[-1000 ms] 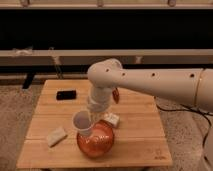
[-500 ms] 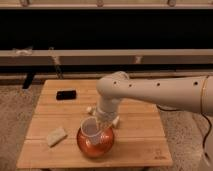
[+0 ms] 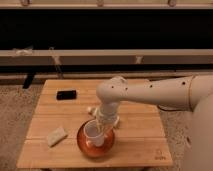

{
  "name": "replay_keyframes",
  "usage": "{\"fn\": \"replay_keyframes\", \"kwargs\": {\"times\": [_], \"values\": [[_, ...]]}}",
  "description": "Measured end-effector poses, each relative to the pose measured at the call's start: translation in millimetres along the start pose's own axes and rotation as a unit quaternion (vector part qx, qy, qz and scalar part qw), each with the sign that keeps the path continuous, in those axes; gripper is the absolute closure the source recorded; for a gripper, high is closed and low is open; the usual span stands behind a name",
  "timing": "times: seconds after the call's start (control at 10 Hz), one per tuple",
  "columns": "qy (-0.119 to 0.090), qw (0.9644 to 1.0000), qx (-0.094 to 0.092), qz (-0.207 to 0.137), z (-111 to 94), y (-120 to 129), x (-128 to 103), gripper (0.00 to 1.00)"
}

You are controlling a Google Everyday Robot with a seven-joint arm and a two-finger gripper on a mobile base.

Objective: Place the ceramic cup in the ceramic bowl

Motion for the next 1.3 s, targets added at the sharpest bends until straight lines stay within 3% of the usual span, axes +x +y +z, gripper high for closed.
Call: {"fn": "replay_keyframes", "kwargs": {"times": [0.3, 0.5, 0.8, 1.1, 1.3], "values": [[-0.029, 0.9995, 0.010, -0.005, 3.7, 4.5, -5.7, 0.20], [-0.047, 0.9988, 0.007, -0.004, -4.2, 5.2, -7.8, 0.20], [-0.081, 0.9966, -0.001, -0.014, -43.2, 11.1, -10.2, 0.20], [-0.112, 0.9930, 0.018, -0.033, -85.4, 17.0, -12.6, 0.20], [-0.114, 0.9926, 0.020, -0.038, -87.9, 19.2, -13.3, 0.20]]}}
